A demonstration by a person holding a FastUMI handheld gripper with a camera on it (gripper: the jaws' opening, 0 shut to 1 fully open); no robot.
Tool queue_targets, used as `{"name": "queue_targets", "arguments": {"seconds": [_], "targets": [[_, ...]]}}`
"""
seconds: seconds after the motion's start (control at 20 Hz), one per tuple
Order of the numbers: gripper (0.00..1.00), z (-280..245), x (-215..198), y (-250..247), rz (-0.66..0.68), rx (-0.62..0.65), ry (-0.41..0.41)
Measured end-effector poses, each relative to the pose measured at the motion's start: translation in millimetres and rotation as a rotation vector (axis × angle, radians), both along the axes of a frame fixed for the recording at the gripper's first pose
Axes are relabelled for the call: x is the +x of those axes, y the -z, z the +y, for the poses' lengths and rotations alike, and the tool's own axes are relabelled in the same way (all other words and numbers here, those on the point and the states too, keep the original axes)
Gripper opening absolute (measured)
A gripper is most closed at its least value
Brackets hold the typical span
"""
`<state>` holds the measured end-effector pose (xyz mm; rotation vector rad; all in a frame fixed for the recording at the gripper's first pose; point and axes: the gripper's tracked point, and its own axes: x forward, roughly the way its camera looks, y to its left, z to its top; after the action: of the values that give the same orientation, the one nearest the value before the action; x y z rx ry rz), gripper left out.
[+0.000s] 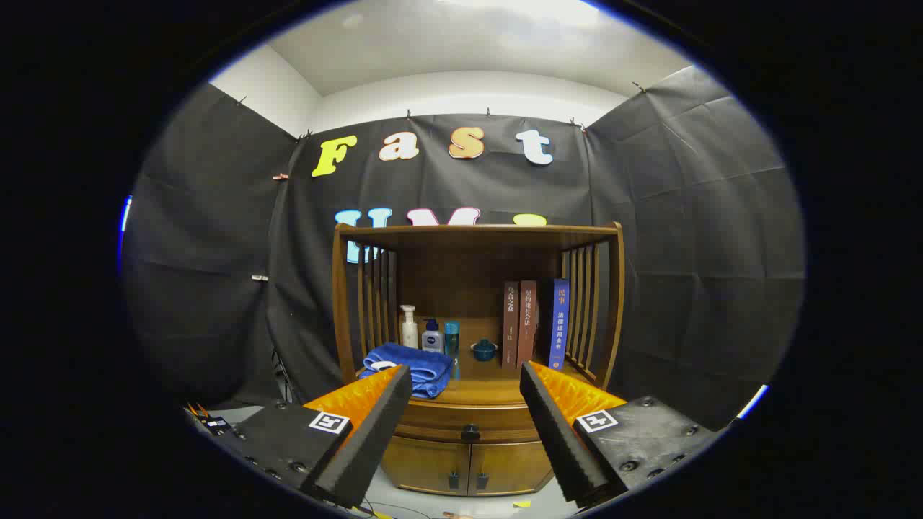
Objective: Pull open the drawer, take out the items inside it, and place them on the countertop above the cabinet.
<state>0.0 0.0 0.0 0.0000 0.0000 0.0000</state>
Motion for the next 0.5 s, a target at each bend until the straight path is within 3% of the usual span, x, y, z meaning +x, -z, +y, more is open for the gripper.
{"name": "queue_targets", "arguments": {"seconds": [0.5], "targets": [[0.98, -6, 4, 11, 0.034, -0.004, 0.024]]}}
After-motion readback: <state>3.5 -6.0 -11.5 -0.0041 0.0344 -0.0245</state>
